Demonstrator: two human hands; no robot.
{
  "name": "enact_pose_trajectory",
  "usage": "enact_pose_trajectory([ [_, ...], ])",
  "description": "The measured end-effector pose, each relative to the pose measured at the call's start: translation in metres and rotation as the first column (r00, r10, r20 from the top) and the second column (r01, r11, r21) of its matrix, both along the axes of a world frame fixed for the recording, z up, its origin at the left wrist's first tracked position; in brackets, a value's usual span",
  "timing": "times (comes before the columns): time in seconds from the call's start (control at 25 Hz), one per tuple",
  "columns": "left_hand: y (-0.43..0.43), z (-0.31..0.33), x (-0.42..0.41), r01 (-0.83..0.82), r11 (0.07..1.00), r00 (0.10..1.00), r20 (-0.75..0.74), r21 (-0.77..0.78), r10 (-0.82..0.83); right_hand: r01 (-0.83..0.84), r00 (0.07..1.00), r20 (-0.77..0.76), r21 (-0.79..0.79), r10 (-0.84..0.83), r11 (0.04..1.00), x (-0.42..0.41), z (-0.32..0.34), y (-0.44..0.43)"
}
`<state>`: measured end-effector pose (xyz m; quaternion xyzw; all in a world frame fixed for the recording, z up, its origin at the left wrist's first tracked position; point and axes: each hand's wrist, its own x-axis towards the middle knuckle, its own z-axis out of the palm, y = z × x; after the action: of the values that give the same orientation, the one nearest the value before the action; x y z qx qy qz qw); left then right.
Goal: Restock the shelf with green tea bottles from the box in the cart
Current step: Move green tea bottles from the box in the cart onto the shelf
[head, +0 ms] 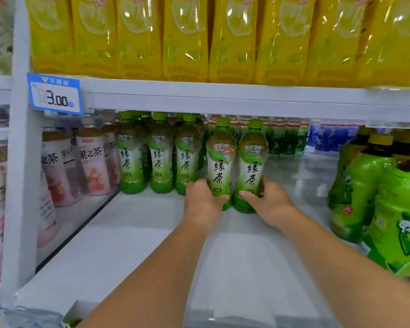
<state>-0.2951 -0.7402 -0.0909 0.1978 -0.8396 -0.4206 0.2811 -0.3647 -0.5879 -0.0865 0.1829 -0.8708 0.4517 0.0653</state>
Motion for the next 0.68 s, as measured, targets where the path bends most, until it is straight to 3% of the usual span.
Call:
enact_pose_trajectory([
  [0.24, -0.001, 0.006, -0.028, -0.075, 0.979, 0.994, 0.063, -0.191, 0.089, -0.012, 0.999, -0.044, -0.019, 0.011, 1.000, -0.029, -0.005, -0.013],
  [0.56, -0.001, 0.002, -0.034, -0.098, 0.938, 0.992, 0.044, -0.333, 0.120, -0.081, 0.996, -0.040, -0.183, 0.075, 0.980, -0.044, -0.020, -0.018],
  [0.68, -0.004, 0.000, -0.035, -0.106, 0.934, 0.993, 0.016, -0.340, 0.119, -0.055, 0.998, -0.040, -0.129, 0.050, 0.990, -0.043, -0.022, -0.024],
])
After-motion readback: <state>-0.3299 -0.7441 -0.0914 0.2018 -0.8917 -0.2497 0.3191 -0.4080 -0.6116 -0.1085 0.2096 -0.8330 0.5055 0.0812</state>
